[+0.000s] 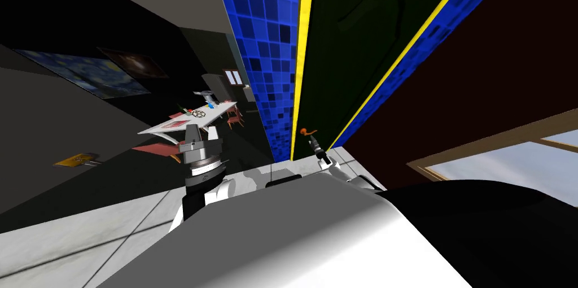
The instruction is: Pull the door open
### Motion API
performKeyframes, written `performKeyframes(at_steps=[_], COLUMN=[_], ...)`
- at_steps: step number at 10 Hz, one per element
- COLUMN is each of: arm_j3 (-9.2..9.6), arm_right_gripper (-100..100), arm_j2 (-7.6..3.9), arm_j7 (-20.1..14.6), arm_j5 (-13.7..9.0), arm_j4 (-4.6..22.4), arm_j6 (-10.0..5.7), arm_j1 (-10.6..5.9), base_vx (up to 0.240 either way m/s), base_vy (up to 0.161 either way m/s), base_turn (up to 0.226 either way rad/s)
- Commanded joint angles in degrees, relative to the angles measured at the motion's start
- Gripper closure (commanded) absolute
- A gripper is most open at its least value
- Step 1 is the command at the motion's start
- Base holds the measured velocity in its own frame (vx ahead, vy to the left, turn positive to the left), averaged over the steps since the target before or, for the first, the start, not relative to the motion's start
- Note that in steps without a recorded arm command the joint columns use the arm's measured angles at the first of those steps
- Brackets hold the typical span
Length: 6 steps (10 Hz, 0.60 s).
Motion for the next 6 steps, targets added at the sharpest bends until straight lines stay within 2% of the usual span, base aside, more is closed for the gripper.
performKeyframes(at_steps=[1,2,5,6], arm_j3=[-1.59,-3.23,-6.37,-5.66], arm_right_gripper=[-100,-100,-100,-100], arm_j2=[-0.73,-1.15,-1.96,-1.68], arm_j7=[0.0,0.1,0.4,0.4], arm_j5=[-0.8,-1.6,-3.1,-2.8], arm_j4=[0.0,1.4,4.0,3.7], arm_j6=[0.08,-0.43,-1.41,-1.27], arm_j1=[0.67,0.76,0.93,0.64], base_vx=[0.087,0.115,0.112,0.050], base_vy=[0.010,0.009,-0.018,-0.016], base_turn=[0.301,0.288,0.296,0.052])
